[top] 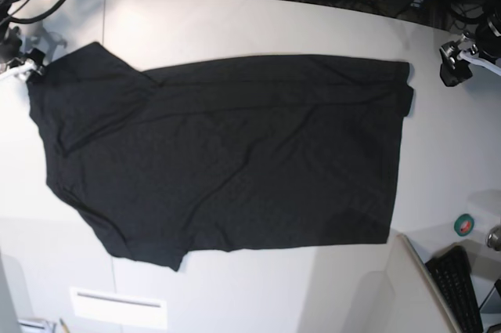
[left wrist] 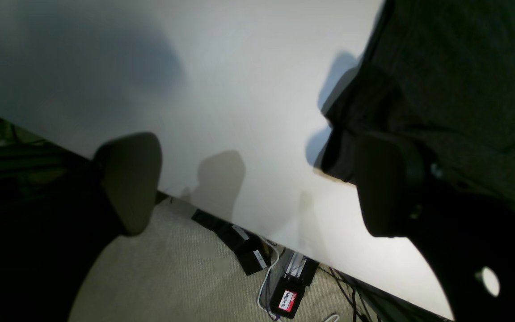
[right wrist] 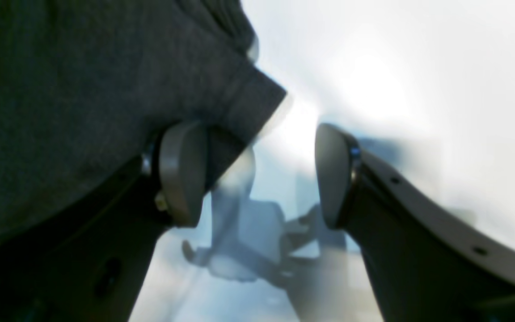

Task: Layout the t-shirt on the table in an organized manner, then fold the t-shirt properly
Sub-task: 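Lower the shirt and release it from both grippers, then grasp the shirt edge again with both grippers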

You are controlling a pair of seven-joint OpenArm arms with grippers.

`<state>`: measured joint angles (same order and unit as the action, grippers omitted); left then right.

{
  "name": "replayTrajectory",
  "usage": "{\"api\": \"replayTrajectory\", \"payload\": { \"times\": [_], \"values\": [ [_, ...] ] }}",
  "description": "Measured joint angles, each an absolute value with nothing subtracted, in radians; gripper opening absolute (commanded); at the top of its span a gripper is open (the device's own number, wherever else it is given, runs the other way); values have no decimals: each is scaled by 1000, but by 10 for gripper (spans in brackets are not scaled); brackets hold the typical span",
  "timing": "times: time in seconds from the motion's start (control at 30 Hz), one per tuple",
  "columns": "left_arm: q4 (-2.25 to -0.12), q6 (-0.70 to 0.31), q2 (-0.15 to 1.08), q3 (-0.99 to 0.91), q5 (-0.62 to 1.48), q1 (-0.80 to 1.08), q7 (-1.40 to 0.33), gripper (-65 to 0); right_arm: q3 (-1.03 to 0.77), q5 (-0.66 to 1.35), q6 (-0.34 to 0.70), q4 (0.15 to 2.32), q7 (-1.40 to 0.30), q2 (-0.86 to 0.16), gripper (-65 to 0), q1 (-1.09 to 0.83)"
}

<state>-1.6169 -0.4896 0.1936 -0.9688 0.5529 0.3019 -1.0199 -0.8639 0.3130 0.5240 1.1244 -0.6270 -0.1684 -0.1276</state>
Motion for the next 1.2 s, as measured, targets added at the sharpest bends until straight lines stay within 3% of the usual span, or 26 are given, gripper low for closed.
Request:
{"api": "replayTrajectory", "payload": {
  "times": [0.07,0.23,0.33,0.4,0.5,0.57,0.8,1.0,1.2],
  "values": [
    [-1586,-490,205,-966,555,301,-1020,-13,-864,307,524,1123,-628,-174,-285,-125],
    [-1520,-486,212,-964,548,314,-941,-293,-864,308,524,1124,-628,-171,-288,-125],
    [-1497,-490,213,-959,554,325,-867,-393,-864,310,524,1124,-628,-171,-288,-123],
    [-1468,-489,214,-960,551,327,-868,-425,-865,307,524,1118,-631,-173,-288,-109],
    [-1451,-489,212,-964,548,336,-873,-436,-864,307,524,1118,-631,-171,-293,-93],
    [-1451,-489,213,-965,548,334,-874,-436,-864,307,524,1118,-630,-174,-336,-92],
    [-1451,-489,213,-965,551,332,-871,-436,-785,311,527,1118,-631,-170,-650,-88],
    [-1451,-489,213,-965,551,332,-871,-436,-788,299,503,1188,-651,-153,-650,-102],
    [-1451,-489,213,-959,551,330,-871,-436,-778,302,436,1379,-820,-125,-650,-63]
  ]
}}
